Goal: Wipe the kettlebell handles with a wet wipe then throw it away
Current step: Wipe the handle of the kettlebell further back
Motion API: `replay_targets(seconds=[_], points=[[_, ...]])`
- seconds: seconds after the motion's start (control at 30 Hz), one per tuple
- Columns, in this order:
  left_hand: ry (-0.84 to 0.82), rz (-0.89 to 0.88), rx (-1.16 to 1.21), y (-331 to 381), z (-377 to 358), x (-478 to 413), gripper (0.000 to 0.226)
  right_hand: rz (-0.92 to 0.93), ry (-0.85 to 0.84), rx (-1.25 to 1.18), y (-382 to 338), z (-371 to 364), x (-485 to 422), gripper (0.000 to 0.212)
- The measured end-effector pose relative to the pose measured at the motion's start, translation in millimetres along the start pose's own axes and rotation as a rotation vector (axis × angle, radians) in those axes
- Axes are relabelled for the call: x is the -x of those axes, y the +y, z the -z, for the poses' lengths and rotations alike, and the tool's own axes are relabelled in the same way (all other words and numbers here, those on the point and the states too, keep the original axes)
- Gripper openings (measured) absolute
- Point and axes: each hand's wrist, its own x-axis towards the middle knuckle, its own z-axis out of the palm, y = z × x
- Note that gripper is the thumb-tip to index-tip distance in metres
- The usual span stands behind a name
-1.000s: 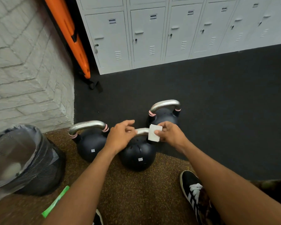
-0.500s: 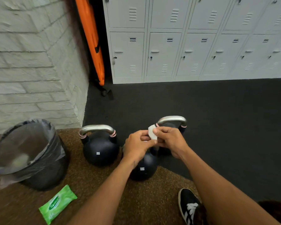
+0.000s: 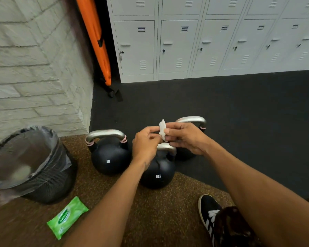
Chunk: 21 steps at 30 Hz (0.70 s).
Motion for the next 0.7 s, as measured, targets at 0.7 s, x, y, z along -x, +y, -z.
replay_targets(seconds=[0.7], points=[[0.078,0.157,0.198,0,3,3,0.016,0.08,0.087,0.028,13,-12,1,0.032]])
